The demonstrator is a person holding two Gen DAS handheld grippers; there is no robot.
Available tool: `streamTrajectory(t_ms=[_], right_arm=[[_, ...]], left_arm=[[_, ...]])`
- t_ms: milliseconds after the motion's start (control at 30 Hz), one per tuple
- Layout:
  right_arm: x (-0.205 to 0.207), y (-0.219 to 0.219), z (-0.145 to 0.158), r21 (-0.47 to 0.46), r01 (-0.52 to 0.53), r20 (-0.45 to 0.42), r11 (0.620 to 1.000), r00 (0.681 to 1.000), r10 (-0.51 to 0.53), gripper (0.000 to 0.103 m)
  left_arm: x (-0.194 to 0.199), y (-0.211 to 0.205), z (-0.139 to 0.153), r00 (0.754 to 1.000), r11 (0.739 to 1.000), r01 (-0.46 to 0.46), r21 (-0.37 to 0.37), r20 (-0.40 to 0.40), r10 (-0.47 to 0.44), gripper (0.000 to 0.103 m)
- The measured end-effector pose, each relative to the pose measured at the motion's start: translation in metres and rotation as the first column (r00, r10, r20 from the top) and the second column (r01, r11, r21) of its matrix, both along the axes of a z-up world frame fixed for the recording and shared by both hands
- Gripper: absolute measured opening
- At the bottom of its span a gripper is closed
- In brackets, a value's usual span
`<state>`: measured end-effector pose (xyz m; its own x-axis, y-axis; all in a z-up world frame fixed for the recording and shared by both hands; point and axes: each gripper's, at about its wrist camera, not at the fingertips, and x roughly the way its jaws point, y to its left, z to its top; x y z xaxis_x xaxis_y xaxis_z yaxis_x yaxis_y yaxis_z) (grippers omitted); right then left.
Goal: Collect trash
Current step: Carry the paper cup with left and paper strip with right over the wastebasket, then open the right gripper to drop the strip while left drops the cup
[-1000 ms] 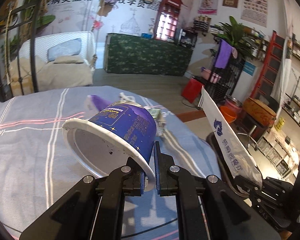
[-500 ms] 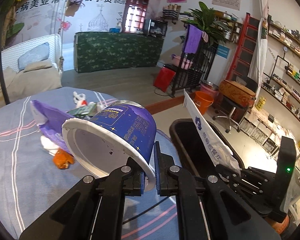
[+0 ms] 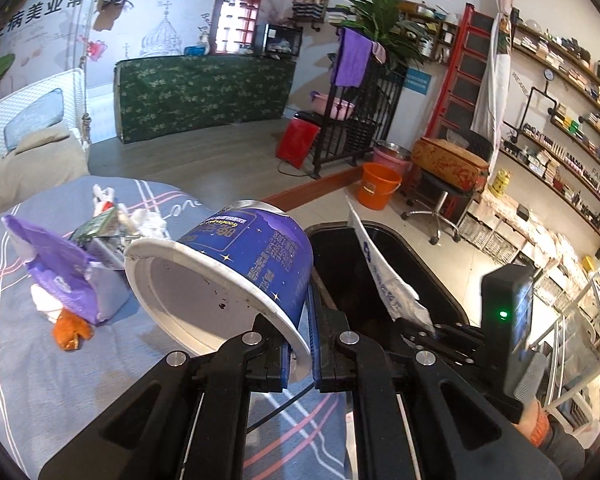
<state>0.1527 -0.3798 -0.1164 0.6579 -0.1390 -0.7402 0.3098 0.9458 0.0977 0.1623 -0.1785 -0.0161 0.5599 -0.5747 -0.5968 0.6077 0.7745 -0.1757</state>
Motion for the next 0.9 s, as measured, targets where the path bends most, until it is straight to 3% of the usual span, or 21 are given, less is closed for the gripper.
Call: streamTrajectory(t_ms=[267, 300, 367, 400, 433, 900], right_arm=[[0.005, -0.016, -0.012, 0.042, 0.05, -0.021, 0.998, 0.999, -0.049, 0.007], [0.006, -0.018, -0.013, 0.044, 0.059, -0.024, 0.997, 0.998, -0.058, 0.014], [0.003, -0.02, -0.015, 0.058, 0.065, -0.025, 0.996, 0.998, -0.064, 0.042], [0.0, -0.021, -0.014, 0.056, 0.082, -0.014, 0.995, 0.997, -0.081, 0.062], [-0.004, -0.021, -0.012, 0.054, 0.093, 0.003, 0.994, 0.996, -0.093, 0.065], [-0.037, -0.031, 0.005, 0.069, 0.141, 0.034, 0.988, 0.989, -0.143, 0.068]], left_arm=[[0.002, -0.023, 0.0, 0.999, 0.999, 0.045, 0.009, -0.005, -0.045, 0.008], [0.002, -0.027, 0.0, 0.999, 0.999, 0.053, 0.011, -0.002, -0.053, 0.008], [0.002, -0.034, 0.0, 0.997, 0.997, 0.073, 0.014, -0.002, -0.073, 0.008], [0.002, -0.039, 0.0, 0.996, 0.996, 0.085, 0.014, -0.005, -0.085, 0.008], [0.003, -0.042, -0.001, 0.996, 0.995, 0.094, 0.017, -0.007, -0.094, 0.008], [0.012, -0.098, -0.018, 0.981, 0.981, 0.186, 0.049, -0.07, -0.182, 0.008]])
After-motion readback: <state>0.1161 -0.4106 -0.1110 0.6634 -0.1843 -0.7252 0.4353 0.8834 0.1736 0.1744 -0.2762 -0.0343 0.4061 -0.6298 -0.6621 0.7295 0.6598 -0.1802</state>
